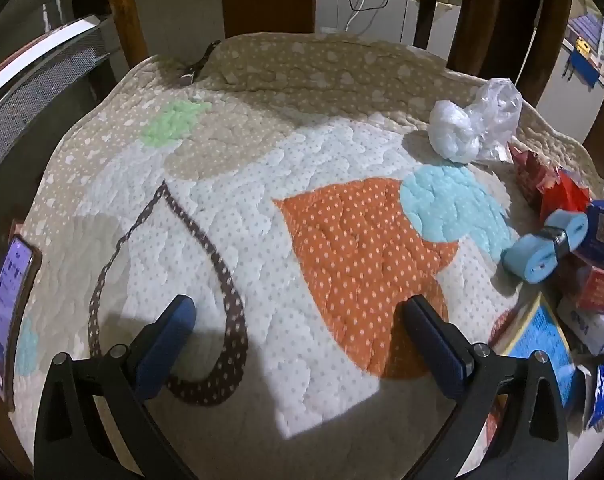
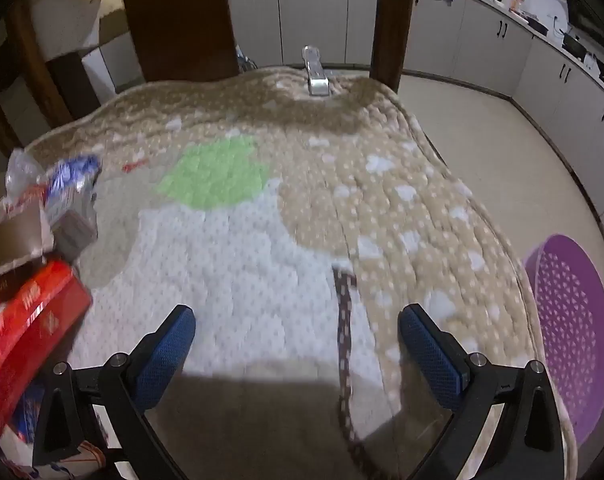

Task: Collect trash
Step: 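Move both tools back over the table toward the pile of boxes, then grasp the red box with the right tool while the left tool grasps the blue-gold box, then carry both boxes to the purple wastebasket and open both tools to drop them, then grasp the blue printed box with the right tool while the left tool grasps the blue strap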

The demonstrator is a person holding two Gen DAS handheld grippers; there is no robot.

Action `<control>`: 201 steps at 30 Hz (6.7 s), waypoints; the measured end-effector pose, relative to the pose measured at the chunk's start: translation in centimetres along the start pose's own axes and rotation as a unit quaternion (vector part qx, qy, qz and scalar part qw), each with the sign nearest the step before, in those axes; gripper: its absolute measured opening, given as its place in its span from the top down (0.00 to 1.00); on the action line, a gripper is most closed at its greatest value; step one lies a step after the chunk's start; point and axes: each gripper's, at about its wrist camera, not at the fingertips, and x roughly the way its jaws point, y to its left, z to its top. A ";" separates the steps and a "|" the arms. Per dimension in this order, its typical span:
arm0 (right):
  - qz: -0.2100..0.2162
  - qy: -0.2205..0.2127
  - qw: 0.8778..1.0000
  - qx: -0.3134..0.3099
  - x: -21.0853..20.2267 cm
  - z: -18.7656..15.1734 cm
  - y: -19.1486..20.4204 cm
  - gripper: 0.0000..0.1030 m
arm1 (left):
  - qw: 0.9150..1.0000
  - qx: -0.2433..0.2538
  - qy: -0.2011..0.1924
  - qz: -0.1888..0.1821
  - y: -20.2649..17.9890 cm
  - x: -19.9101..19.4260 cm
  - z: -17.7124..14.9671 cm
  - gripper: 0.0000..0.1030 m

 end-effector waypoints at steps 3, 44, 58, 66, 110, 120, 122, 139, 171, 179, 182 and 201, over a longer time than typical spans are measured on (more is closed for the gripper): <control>-0.002 0.004 1.000 0.007 -1.4 -1.7 0.6 0.00 | 1.000 -0.002 0.009 0.009 -0.2 -1.2 -1.3 0.00; 0.059 -0.125 0.990 -0.020 -20.0 -10.3 7.5 0.03 | 0.988 0.105 -0.117 0.000 -4.8 -23.8 -6.7 0.00; 0.061 -0.129 0.990 0.021 -19.1 -9.7 5.1 0.03 | 0.991 0.107 -0.077 0.013 -5.2 -20.1 -5.6 0.00; 0.067 -0.104 0.992 0.010 -16.6 -9.3 5.2 0.03 | 0.994 0.100 -0.036 0.012 -5.5 -16.7 -4.9 0.00; 0.164 0.039 0.985 0.041 -4.7 -2.2 6.7 0.35 | 0.988 0.086 0.102 -0.075 -11.4 -2.2 -0.9 0.12; 0.119 0.049 0.992 -0.015 -2.2 -3.5 8.6 0.55 | 0.988 0.073 0.099 -0.094 -6.6 -3.6 -1.3 0.46; 0.122 0.048 0.991 -0.015 -2.6 -3.7 8.4 0.56 | 0.989 0.066 0.097 -0.088 -6.1 -3.4 -1.5 0.38; 0.149 -0.008 0.989 0.024 -9.6 -6.3 3.2 0.56 | 0.987 0.113 0.045 -0.108 -7.2 -8.6 -3.8 0.48; 0.038 -0.051 0.962 0.267 -7.9 -8.8 -28.4 0.54 | 0.856 0.358 0.118 -0.354 -53.2 -13.5 -9.5 0.47; 0.033 -0.066 0.960 0.269 -9.0 -9.0 -29.1 0.40 | 0.856 0.342 0.104 -0.373 -50.9 -15.3 -9.0 0.30; 0.034 -0.071 0.959 0.271 -9.6 -9.4 -28.9 0.40 | 0.861 0.330 0.102 -0.374 -48.9 -15.9 -8.7 0.30; 0.106 -0.067 0.984 0.124 -14.3 -6.5 -12.1 0.28 | 0.940 0.207 0.018 -0.271 -20.6 -16.4 -4.0 0.24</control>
